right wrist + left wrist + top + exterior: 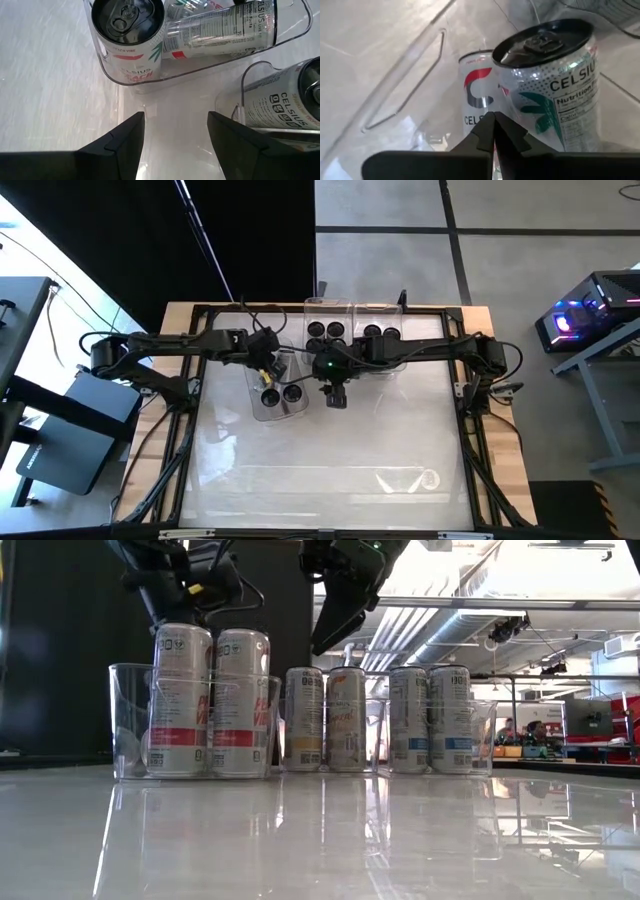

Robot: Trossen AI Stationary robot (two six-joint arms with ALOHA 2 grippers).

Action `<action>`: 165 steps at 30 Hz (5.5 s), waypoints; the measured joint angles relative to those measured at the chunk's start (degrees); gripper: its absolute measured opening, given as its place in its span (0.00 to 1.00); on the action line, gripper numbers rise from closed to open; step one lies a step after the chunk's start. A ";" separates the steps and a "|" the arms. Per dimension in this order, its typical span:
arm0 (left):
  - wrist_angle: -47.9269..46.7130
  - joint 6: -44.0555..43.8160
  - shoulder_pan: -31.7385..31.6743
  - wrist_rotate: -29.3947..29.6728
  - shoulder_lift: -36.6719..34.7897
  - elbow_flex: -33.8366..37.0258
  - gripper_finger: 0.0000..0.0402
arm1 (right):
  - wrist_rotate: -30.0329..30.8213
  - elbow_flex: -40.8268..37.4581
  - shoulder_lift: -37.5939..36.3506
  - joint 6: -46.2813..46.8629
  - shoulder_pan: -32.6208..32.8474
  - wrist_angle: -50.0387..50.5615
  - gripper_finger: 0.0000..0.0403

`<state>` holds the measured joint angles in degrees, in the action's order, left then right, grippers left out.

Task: Sort soda cans
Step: Adjust the white pink soda cans

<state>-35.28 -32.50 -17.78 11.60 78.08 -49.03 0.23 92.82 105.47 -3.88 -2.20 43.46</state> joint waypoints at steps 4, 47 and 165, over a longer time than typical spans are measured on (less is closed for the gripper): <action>-0.36 2.63 -0.06 0.82 -0.94 -0.01 0.06 | 0.00 0.01 0.00 0.01 -0.02 0.09 0.53; 17.53 14.03 1.07 4.20 -34.22 20.20 0.08 | -20.90 41.03 31.41 -2.54 -15.63 4.15 0.69; 44.68 14.15 13.70 0.40 -33.03 40.10 0.01 | -15.01 20.83 21.67 -1.31 -2.93 -15.48 0.83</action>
<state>9.41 -18.35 -4.08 12.00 45.05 -8.93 -14.78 113.65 127.14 -5.19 -5.13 27.99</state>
